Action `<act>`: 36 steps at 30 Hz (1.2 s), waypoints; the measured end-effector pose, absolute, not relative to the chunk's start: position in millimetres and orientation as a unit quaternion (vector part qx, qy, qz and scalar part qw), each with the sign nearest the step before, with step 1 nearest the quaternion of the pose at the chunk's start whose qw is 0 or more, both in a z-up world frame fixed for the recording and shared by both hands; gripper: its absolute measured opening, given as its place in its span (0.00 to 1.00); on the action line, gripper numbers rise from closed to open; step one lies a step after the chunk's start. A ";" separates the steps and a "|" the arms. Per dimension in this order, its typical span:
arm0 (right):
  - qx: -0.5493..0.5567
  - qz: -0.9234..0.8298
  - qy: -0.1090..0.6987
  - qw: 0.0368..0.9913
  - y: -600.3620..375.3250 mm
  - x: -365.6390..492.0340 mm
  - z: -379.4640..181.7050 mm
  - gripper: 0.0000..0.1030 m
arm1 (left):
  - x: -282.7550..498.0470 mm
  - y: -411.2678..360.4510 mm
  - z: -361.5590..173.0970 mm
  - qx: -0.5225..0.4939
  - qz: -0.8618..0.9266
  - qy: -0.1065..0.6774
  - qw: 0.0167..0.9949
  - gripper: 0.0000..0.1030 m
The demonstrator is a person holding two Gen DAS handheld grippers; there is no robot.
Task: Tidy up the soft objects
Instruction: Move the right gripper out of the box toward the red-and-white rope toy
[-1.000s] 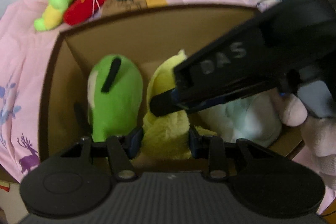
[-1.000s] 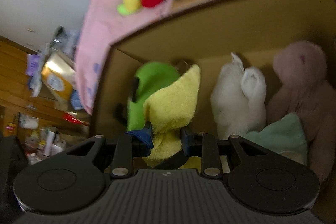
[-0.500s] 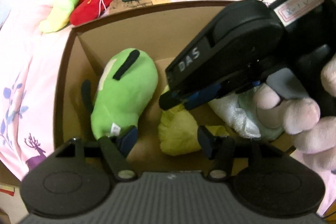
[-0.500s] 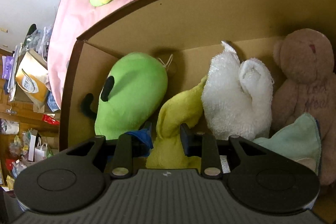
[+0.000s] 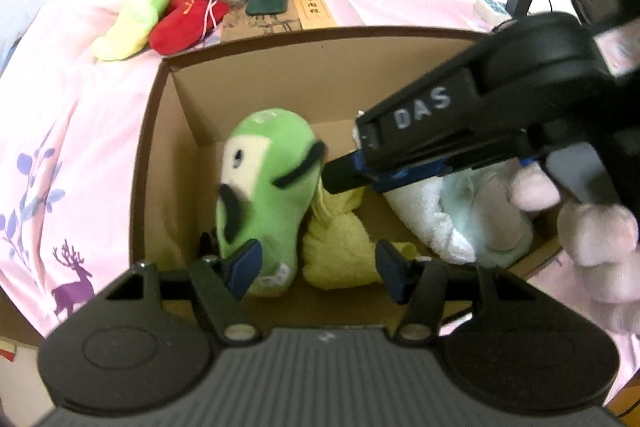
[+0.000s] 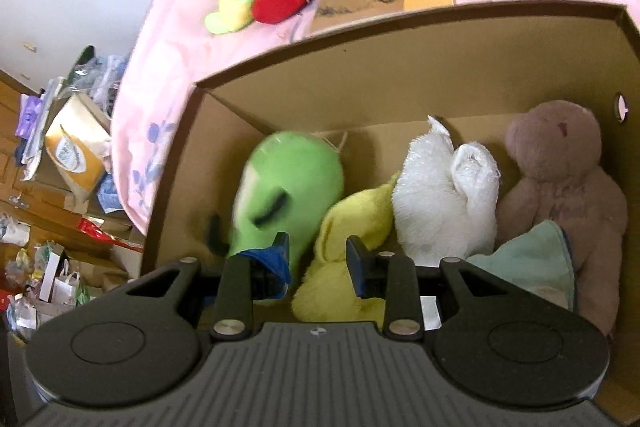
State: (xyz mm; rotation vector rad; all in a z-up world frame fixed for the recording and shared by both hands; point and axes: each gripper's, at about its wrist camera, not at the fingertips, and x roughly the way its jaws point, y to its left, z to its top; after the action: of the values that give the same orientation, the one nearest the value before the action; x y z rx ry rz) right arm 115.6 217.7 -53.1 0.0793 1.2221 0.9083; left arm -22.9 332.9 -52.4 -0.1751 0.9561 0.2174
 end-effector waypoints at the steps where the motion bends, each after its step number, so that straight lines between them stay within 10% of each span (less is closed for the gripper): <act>1: 0.041 0.417 0.548 0.724 215.1 113.4 -50.1 0.15 | -25.0 332.7 -49.9 -0.089 0.105 0.456 0.879 0.55; 20: 0.108 0.452 0.462 0.755 68.5 82.2 -2.8 0.15 | -45.6 217.0 4.4 -0.095 0.034 0.400 0.911 0.55; 36: 0.148 0.275 0.539 0.782 -124.0 118.7 -79.4 0.15 | -0.1 77.2 -44.9 -0.100 -0.107 0.452 0.880 0.61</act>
State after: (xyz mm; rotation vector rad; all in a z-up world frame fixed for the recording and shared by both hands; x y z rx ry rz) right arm 118.7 -124.0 -79.4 0.3192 1.1638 0.5944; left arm -0.1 77.2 -44.9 -0.2086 0.9423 -0.2222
